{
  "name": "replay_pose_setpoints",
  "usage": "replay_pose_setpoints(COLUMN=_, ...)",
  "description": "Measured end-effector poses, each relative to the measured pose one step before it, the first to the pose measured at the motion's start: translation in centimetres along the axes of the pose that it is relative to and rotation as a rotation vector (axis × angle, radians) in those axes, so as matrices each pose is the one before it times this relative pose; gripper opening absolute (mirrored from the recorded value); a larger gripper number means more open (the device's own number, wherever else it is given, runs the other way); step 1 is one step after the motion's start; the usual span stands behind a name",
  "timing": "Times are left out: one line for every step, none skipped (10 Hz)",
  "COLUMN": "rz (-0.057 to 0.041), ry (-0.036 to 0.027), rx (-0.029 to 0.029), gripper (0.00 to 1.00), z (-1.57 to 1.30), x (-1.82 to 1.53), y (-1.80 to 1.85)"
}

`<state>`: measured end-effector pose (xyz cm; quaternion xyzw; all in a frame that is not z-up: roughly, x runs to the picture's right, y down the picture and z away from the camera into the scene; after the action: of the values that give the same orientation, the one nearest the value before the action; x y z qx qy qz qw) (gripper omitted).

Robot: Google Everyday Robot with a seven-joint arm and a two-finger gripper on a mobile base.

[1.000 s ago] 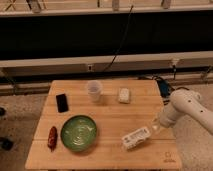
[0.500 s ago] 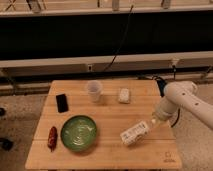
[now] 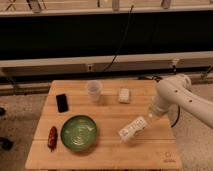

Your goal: Stand the bottle upright

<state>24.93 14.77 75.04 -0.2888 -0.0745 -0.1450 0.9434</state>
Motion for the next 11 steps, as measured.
replay_pose_setpoints(rz=-0.04690, ry=0.01155, rx=0.02539, gripper=0.00, z=-0.094, x=-0.308, y=-0.570)
replay_pose_setpoints(rz=-0.03556, ry=0.00230, rx=0.01628, gripper=0.00, z=-0.049, x=-0.111, y=-0.442)
replay_pose_setpoints(rz=-0.05467, ry=-0.00147, rx=0.02015, gripper=0.00, z=-0.029, x=-0.146, y=-0.730)
replay_pose_setpoints(rz=-0.07469, ry=-0.00811, rx=0.02232, gripper=0.00, z=-0.091, x=-0.128, y=-1.058)
replay_pose_setpoints(rz=-0.07272, ry=-0.01182, rx=0.01934, gripper=0.00, z=-0.099, x=-0.107, y=-1.045)
replay_pose_setpoints(rz=-0.06577, ry=-0.01010, rx=0.02089, gripper=0.00, z=-0.303, x=-0.031, y=-1.186)
replay_pose_setpoints(rz=-0.08428, ry=-0.01578, rx=0.02618, gripper=0.00, z=-0.604, x=-0.310, y=-1.779)
replay_pose_setpoints(rz=-0.07099, ry=-0.01602, rx=0.02504, gripper=0.00, z=-0.503, x=-0.424, y=-1.709)
replay_pose_setpoints(rz=-0.07925, ry=-0.01865, rx=0.03026, gripper=0.00, z=-0.435, x=-0.338, y=-1.582)
replay_pose_setpoints(rz=-0.04273, ry=-0.01003, rx=0.01757, gripper=0.00, z=-0.137, x=-0.175, y=-0.720)
replay_pose_setpoints(rz=-0.07600, ry=-0.01733, rx=0.03309, gripper=0.00, z=-0.179, x=-0.307, y=-1.069)
